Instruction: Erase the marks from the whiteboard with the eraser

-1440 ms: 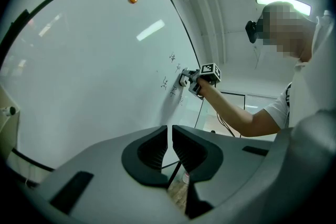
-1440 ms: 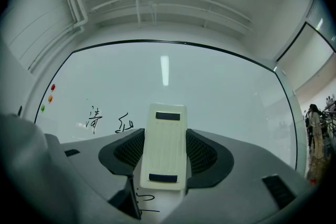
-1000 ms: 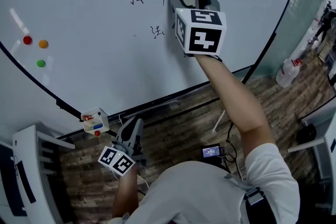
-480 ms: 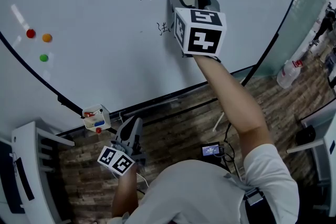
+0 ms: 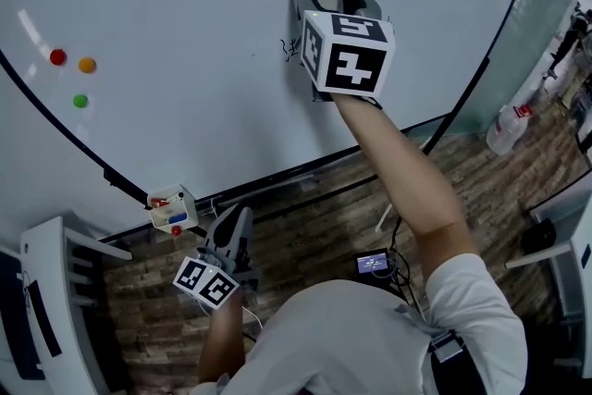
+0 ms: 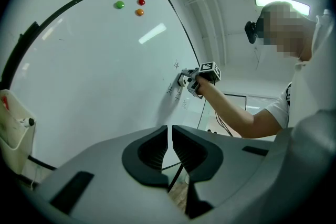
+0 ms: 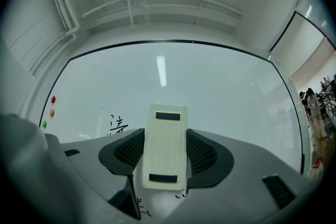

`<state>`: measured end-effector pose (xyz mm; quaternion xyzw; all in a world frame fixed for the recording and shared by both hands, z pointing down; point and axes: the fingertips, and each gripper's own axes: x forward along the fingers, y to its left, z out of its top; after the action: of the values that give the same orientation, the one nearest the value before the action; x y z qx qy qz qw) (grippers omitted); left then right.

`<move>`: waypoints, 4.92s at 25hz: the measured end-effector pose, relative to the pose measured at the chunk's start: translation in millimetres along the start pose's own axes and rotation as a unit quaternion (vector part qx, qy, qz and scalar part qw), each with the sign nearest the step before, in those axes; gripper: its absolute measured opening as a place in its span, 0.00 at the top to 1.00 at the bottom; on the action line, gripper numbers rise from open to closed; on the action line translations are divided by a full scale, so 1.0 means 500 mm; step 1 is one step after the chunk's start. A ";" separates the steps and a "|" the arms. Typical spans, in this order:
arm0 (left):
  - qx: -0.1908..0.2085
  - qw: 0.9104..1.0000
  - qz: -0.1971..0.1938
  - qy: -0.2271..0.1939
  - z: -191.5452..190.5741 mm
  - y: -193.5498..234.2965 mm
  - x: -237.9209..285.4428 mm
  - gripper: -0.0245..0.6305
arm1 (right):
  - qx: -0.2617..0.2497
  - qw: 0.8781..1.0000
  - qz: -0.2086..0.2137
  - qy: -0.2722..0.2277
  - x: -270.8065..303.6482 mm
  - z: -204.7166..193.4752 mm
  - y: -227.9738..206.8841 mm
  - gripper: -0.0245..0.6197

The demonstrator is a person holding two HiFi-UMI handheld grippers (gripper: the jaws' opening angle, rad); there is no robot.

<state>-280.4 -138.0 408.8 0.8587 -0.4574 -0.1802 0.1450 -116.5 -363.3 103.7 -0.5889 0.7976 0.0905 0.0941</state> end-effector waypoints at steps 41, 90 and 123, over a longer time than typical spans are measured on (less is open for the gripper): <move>0.006 0.999 0.032 -0.011 0.014 0.009 -0.079 0.93 | -0.022 0.991 0.130 0.020 0.001 0.012 0.327 0.56; 0.017 0.999 0.015 0.042 -0.107 -0.156 0.213 0.93 | -0.069 0.992 0.063 0.082 -0.119 -0.228 -0.428 0.56; 0.014 0.998 0.035 0.043 -0.109 -0.132 0.227 0.93 | -0.083 0.987 -0.066 0.124 -0.075 -0.286 -0.740 0.56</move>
<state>-149.0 -193.0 410.2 0.8511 -0.4827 -0.1319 0.1588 241.8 -472.6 238.7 -0.6529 0.7520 0.0766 -0.0487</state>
